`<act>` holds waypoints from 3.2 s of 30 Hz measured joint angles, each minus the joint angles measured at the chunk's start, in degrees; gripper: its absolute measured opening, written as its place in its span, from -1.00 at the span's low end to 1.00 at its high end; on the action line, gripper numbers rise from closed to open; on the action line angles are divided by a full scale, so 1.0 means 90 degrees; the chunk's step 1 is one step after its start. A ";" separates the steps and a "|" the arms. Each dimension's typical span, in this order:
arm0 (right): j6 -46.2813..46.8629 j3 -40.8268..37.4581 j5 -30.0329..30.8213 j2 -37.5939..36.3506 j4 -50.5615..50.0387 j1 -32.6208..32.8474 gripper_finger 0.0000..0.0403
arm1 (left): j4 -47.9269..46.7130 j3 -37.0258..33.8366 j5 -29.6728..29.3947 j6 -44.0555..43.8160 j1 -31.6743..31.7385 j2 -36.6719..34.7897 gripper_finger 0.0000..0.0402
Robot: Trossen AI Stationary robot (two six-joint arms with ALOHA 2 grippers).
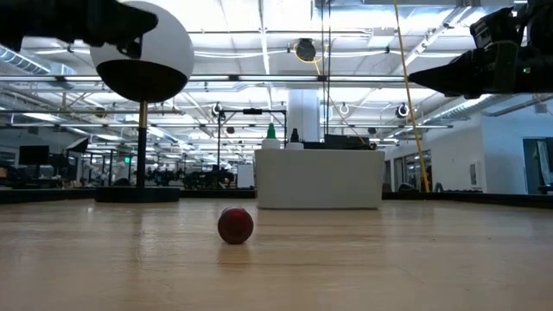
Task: Pick & Place food coloring
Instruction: Put the small red food coloring bottle into the gray bin
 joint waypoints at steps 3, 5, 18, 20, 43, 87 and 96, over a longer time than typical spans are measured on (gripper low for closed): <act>0.0001 0.0000 0.0002 0.0000 0.0000 0.0000 -1.00 | 0.0187 -0.0480 0.0086 0.0288 -0.0009 -0.0259 -0.99; 0.0001 -0.0002 0.0002 -0.0002 0.0000 0.0001 -1.00 | 0.0295 -0.0727 0.0291 0.0425 -0.0006 -0.0453 -0.98; -0.0007 -0.0001 0.0001 0.0000 0.0004 0.0001 -1.00 | -0.0359 -0.1134 0.1165 0.0835 0.0176 -0.1807 -0.98; -0.0011 -0.0002 0.0002 0.0000 0.0013 0.0001 -1.00 | -0.0566 -0.1134 0.1165 0.0839 0.0220 -0.1939 -0.98; 0.0582 -0.0001 -0.0003 0.0000 -0.0276 0.0000 -1.00 | -0.0213 -0.1824 0.1131 0.0540 0.0559 -0.2138 -0.95; 0.1244 0.4928 0.0177 0.6392 -0.2949 0.1980 -1.00 | -0.0167 -0.1819 -0.0185 -0.1120 0.0559 -0.2138 -0.76; 0.0877 0.7035 0.0165 0.8168 -0.3950 0.2313 -1.00 | -0.0169 -0.1819 -0.0188 -0.1120 0.0559 -0.2138 -0.76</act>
